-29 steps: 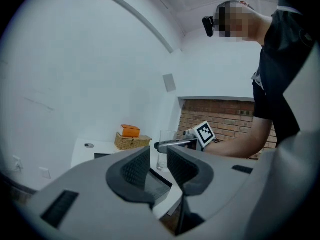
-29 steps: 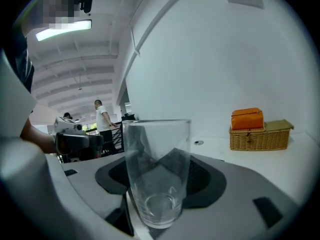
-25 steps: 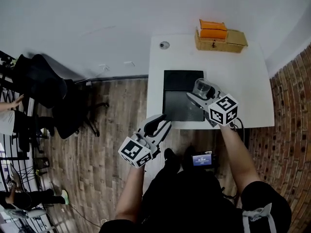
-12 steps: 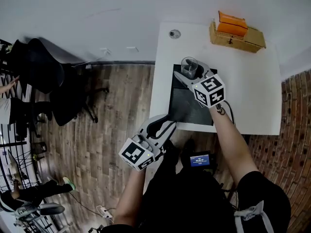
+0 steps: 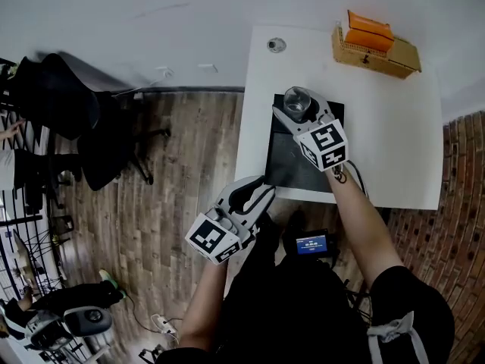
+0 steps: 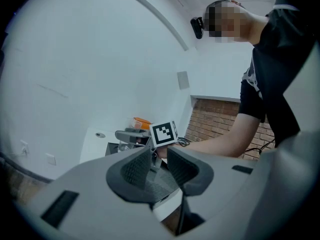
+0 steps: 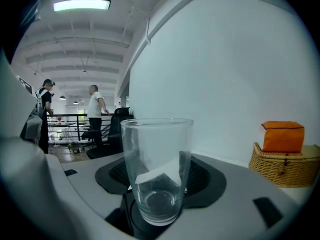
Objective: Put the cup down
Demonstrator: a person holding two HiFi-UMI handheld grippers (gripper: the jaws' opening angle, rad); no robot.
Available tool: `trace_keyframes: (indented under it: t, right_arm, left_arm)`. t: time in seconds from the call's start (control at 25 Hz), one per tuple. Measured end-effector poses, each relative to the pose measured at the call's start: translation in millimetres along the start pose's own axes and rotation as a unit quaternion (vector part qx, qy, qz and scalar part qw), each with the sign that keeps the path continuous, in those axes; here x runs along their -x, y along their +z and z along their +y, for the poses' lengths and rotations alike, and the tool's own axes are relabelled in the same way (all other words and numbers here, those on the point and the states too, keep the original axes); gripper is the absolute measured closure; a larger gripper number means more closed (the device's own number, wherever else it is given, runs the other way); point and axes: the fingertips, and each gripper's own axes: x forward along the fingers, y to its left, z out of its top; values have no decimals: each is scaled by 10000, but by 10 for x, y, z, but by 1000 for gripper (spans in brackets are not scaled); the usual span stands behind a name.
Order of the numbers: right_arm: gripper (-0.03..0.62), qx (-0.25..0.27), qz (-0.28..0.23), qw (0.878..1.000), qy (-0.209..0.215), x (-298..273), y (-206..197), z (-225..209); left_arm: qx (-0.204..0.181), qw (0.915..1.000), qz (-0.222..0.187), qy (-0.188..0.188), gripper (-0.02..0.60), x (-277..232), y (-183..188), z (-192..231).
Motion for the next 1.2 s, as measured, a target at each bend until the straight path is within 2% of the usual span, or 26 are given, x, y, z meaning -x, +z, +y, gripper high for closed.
trace_keyframes:
  t: [0.16,0.44,0.64,1.0,1.2]
  right_arm:
    - [310,-65,-11,10000,0,11,-5,-5]
    - [289,-93,573,9983,36,71,-255,19]
    - [287,-153,703,9974,-75,254,-318,9]
    - [288,-635,547,9965,-21,835,-332,44]
    - [289,-1194,171,9926,158,1174,-197,157]
  left_arm:
    - [-30,10000,-6,-48,486,-26,21,-37]
    - [-79,9999,-37,-84,486,-31,24,-115]
    - [-116,9999,-90,-36,486,18,33,-150]
    - [-148,9994,-231,211,486,164,32,-195]
    - [-197,9987,-323,344,486,306,52,-208]
